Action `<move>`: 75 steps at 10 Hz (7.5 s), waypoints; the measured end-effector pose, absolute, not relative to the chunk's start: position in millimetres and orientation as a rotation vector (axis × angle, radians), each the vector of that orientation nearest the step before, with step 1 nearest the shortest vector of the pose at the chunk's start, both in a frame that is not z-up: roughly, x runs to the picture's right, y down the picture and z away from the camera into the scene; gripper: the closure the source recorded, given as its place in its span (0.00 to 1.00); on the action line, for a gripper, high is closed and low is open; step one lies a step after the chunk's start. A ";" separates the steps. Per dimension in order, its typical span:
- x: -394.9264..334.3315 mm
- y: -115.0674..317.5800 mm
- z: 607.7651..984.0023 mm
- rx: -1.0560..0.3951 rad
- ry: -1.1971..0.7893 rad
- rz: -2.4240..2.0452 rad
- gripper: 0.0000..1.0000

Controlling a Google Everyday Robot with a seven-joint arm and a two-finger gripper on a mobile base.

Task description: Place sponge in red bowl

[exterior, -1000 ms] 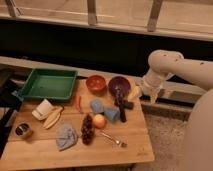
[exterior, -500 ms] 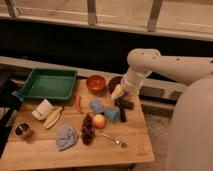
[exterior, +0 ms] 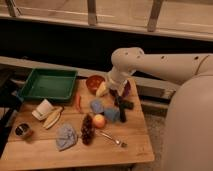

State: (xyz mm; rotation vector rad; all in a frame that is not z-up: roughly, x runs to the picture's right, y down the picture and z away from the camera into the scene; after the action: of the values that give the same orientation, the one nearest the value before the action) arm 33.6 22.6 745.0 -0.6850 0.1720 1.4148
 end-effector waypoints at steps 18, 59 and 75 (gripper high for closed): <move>-23.7 69.7 845.2 -0.716 0.231 1.302 0.26; -35.4 -80.6 839.7 -0.723 -0.283 1.468 1.00; -54.1 -103.6 929.0 -0.562 -0.369 1.613 0.43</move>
State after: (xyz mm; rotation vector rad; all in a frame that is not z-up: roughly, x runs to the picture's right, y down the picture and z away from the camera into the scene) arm -54.1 -103.6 929.0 -0.5619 -0.3688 1.6134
